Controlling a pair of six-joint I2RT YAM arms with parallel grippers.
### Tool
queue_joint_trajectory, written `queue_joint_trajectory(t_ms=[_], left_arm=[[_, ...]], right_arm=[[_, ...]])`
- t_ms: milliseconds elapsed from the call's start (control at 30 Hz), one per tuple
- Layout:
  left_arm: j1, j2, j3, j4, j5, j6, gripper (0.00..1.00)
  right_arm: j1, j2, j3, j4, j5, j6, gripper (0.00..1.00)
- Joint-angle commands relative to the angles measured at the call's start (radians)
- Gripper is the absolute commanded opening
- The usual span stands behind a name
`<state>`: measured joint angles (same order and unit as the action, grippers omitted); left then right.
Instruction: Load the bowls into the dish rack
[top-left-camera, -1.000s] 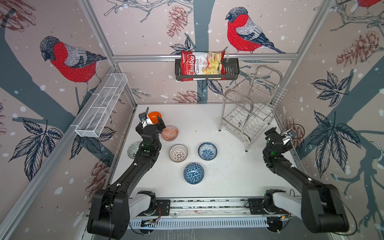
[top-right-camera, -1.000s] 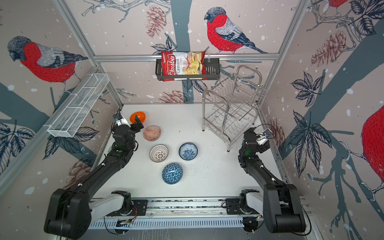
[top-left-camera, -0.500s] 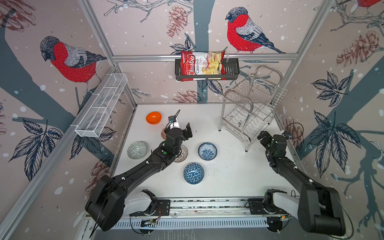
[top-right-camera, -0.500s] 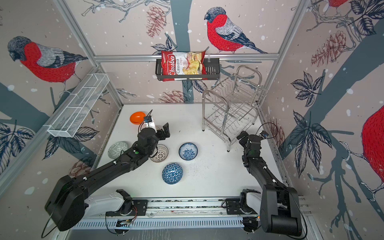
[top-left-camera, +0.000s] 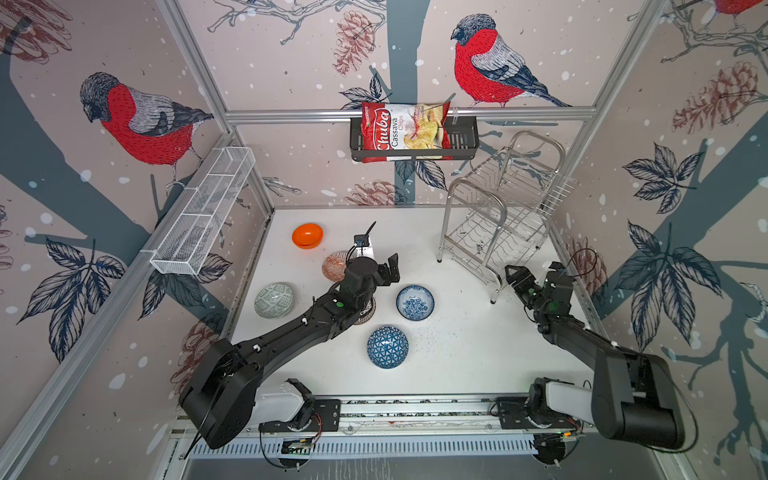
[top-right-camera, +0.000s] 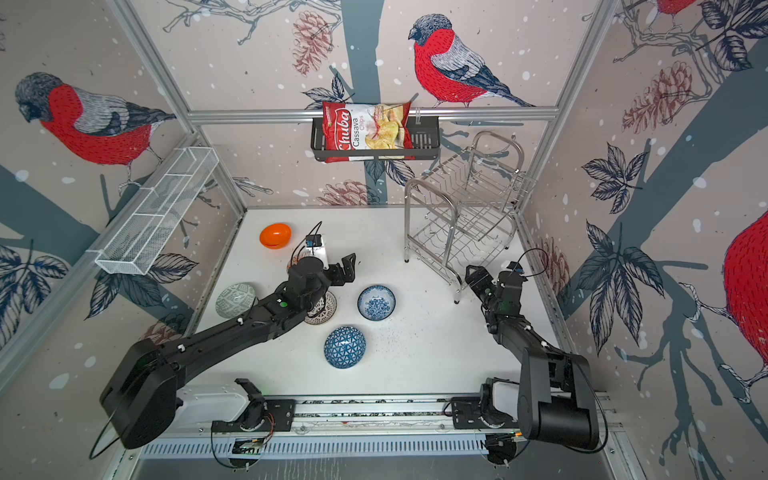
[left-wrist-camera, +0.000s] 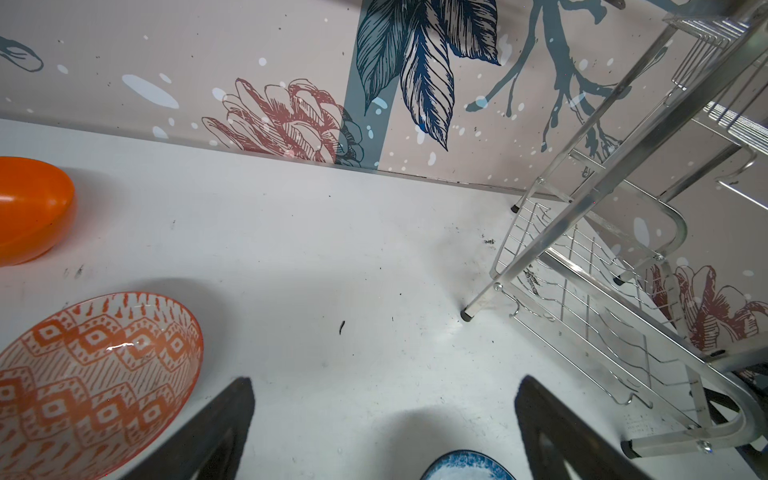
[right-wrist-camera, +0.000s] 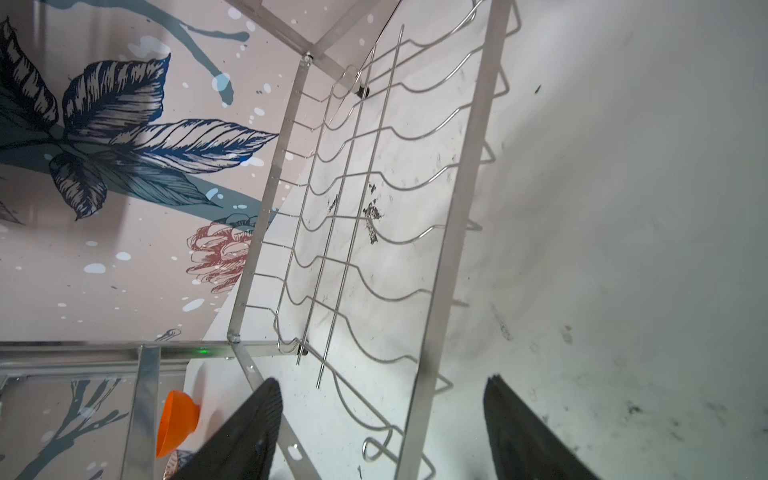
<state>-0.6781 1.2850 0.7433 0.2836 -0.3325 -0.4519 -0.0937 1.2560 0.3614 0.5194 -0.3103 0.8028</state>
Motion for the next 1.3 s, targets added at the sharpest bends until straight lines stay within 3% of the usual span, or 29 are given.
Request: queue_joint_trajectory(t_ms=[0, 133, 300, 467, 633, 733, 833, 1033, 1267], left_arm=[[-0.004, 0.0, -0.005, 0.003, 0.029, -0.016, 0.98], [-0.004, -0.004, -0.018, 0.021, 0.041, -0.024, 0.98], [-0.003, -0.014, -0.026, 0.006, 0.047, -0.024, 0.98], [-0.005, -0.043, -0.044, -0.012, 0.041, -0.025, 0.98], [-0.005, -0.068, -0.057, -0.027, 0.029, -0.012, 0.98], [-0.005, -0.078, -0.055, -0.043, 0.024, -0.004, 0.98], [-0.003, -0.085, -0.055, -0.059, 0.021, 0.002, 0.98], [-0.004, -0.078, -0.053, -0.08, 0.042, -0.012, 0.98], [-0.004, -0.044, -0.016, -0.148, 0.108, -0.042, 0.98]], right_arm=[[0.004, 0.026, -0.009, 0.095, -0.071, 0.061, 0.66], [0.02, 0.032, -0.03, 0.137, -0.07, 0.114, 0.5], [0.091, 0.046, -0.02, 0.152, -0.03, 0.161, 0.41], [0.198, 0.094, 0.01, 0.168, 0.037, 0.208, 0.35], [0.302, 0.178, 0.058, 0.21, 0.063, 0.259, 0.36], [0.344, 0.214, 0.099, 0.193, 0.063, 0.258, 0.39], [0.366, 0.195, 0.126, 0.134, 0.065, 0.223, 0.51], [0.431, 0.063, 0.182, -0.15, 0.189, 0.052, 0.73], [0.594, -0.036, 0.224, -0.428, 0.359, -0.15, 0.86]])
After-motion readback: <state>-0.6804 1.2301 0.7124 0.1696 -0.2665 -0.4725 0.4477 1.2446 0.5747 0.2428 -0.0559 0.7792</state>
